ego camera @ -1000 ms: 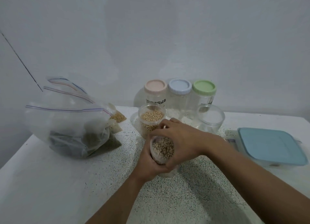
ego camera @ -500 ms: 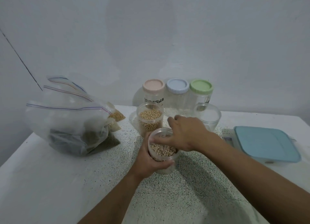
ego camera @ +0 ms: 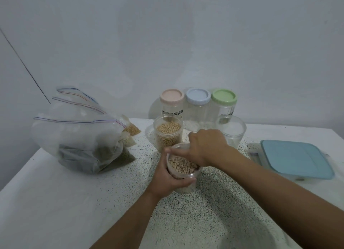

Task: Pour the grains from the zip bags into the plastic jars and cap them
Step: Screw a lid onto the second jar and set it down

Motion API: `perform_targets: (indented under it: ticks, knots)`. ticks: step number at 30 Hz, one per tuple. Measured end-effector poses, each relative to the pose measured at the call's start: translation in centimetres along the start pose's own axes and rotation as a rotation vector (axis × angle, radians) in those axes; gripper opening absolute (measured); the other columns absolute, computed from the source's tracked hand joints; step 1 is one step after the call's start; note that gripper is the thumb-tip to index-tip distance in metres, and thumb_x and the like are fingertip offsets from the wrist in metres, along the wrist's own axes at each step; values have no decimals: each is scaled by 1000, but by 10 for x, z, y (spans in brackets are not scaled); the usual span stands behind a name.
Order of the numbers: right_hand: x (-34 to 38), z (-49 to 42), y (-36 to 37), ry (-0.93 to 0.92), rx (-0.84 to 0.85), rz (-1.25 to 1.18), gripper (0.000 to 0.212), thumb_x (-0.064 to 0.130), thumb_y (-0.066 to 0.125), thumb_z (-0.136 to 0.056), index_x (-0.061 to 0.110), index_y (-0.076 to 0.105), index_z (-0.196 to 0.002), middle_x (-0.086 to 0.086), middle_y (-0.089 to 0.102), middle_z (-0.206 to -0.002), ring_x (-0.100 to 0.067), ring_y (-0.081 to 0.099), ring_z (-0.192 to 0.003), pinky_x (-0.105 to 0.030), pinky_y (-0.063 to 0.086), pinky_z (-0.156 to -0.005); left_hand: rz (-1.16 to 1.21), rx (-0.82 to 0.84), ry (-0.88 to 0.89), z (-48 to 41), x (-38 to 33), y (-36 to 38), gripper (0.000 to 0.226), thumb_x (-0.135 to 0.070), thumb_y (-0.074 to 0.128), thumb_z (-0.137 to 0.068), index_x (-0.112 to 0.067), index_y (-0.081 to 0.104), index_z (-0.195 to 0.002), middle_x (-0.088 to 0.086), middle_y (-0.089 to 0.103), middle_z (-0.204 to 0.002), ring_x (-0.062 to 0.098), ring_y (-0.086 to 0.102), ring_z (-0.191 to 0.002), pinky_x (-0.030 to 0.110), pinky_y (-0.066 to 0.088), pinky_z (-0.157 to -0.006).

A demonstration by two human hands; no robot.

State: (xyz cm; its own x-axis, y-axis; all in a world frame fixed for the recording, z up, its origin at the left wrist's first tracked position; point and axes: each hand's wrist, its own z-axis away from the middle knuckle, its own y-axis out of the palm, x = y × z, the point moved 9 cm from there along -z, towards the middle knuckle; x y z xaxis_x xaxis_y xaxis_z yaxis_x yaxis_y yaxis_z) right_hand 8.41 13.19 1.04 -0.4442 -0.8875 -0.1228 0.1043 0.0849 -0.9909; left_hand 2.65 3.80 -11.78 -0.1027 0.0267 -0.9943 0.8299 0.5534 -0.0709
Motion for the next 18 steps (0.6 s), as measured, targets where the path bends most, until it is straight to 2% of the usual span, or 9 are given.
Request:
perform_targets:
  ticks: [2,3,4,6,8,10,13,15,18]
  knots:
    - [4,1,1,-138,60,-143,85,92,38,-78,19,57,-117,-2,60,-108,-23,62,-100,-37,51,-82,8,6,8,0,-2,1,98,-9,96,-60,-25,42,-141,3,62,-133,23,61,-126,40,57,-96]
    - [13,4,3,-261,152,-256,75,82,55,-80,30,50,-134,-2,54,-127,-22,55,-117,-39,49,-93,14,12,14,0,-3,1,99,-8,95,-60,-26,42,-141,1,61,-133,20,61,-126,37,58,-94]
    - [21,8,5,-378,237,-324,76,69,68,-79,40,41,-144,2,45,-140,-19,45,-127,-40,45,-101,12,6,9,-1,-2,1,101,-10,96,-57,-27,42,-141,0,61,-132,18,61,-126,34,57,-94]
    - [27,12,8,-463,265,-344,83,58,77,-76,50,36,-148,8,41,-143,-16,41,-129,-39,42,-104,5,-4,7,0,-4,1,103,-19,97,-52,-28,42,-139,2,60,-131,16,61,-124,33,57,-93]
    - [25,11,9,-362,122,-279,77,74,67,-76,46,42,-144,5,49,-127,-20,50,-119,-40,47,-96,0,4,31,0,-6,1,104,-11,98,-55,-26,41,-141,2,59,-134,17,59,-127,34,57,-96]
    - [22,12,12,-198,-44,-162,81,89,45,-78,35,43,-137,-1,50,-115,-26,56,-106,-38,49,-82,-14,17,64,-1,-9,2,99,6,92,-62,-19,40,-142,5,58,-135,18,59,-128,29,55,-96]
    - [16,13,18,-33,-150,-120,85,92,22,-81,27,40,-133,-7,54,-116,-28,60,-98,-37,48,-75,1,48,89,-1,-13,4,94,15,88,-63,-13,40,-139,15,59,-132,27,63,-125,31,56,-93]
    - [13,10,21,-74,-115,-129,91,94,21,-79,26,42,-137,-7,55,-122,-27,57,-106,-41,50,-87,19,54,83,-2,-12,4,95,10,90,-64,-14,40,-140,13,59,-134,28,61,-127,33,56,-94]
    - [27,17,24,-396,-10,-271,79,85,42,-84,37,38,-147,-2,38,-152,-24,35,-137,-47,34,-113,40,44,64,-3,-8,3,103,-4,93,-60,-24,37,-144,4,55,-140,23,56,-132,36,55,-98]
